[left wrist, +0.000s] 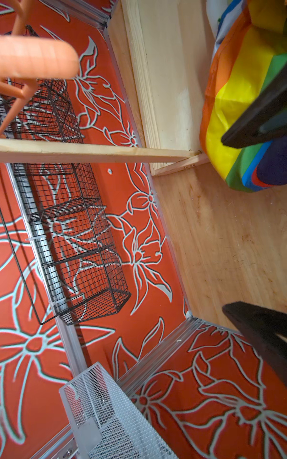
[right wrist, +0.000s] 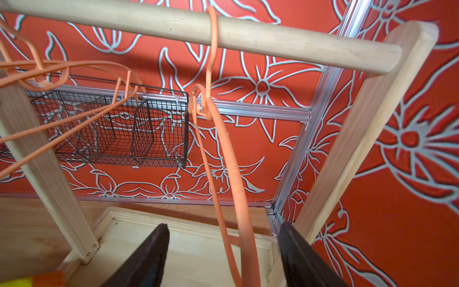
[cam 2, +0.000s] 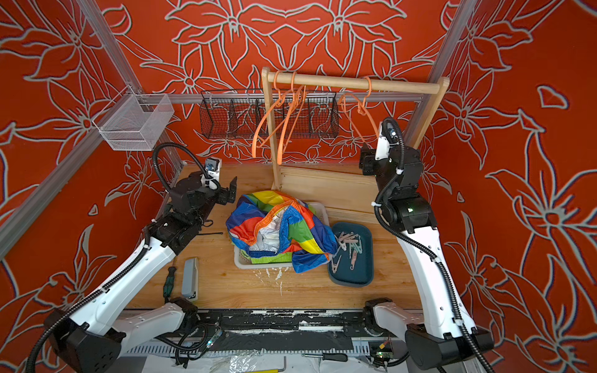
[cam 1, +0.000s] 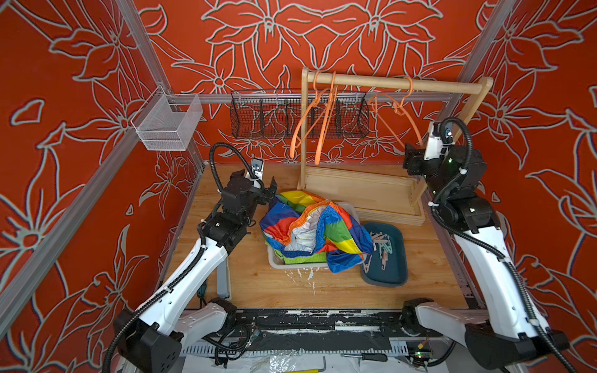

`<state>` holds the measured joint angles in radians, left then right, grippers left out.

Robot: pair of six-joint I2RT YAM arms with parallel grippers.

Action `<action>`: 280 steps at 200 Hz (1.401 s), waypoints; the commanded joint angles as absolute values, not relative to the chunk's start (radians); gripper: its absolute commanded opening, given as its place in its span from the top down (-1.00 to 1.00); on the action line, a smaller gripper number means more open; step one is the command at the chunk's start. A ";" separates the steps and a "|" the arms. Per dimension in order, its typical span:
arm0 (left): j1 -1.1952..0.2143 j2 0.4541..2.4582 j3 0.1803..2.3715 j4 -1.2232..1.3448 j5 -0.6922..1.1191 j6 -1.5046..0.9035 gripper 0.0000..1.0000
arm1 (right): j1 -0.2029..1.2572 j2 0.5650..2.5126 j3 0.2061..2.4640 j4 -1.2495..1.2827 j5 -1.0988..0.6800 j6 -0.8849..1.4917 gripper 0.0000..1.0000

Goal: Remove the clothespins securing shorts to the hanger
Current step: Place the hanger on the clothesline.

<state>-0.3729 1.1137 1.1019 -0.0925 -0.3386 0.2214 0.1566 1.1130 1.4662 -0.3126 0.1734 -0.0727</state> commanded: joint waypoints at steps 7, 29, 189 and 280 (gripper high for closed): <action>-0.367 1.174 1.238 -0.256 -0.397 0.158 -0.94 | 0.154 1.047 1.427 -0.386 0.073 -0.027 -0.54; -0.366 1.213 1.301 -0.419 -0.432 0.065 -0.94 | 0.166 0.993 1.359 -0.423 -0.016 0.007 -0.48; -0.365 1.063 0.927 -0.462 -0.235 -0.302 -0.97 | 0.444 0.933 1.161 -0.890 -0.466 0.080 0.47; -0.477 1.145 0.849 -0.247 -0.155 -0.327 -0.98 | 0.547 1.005 0.885 -0.471 -0.461 0.226 0.77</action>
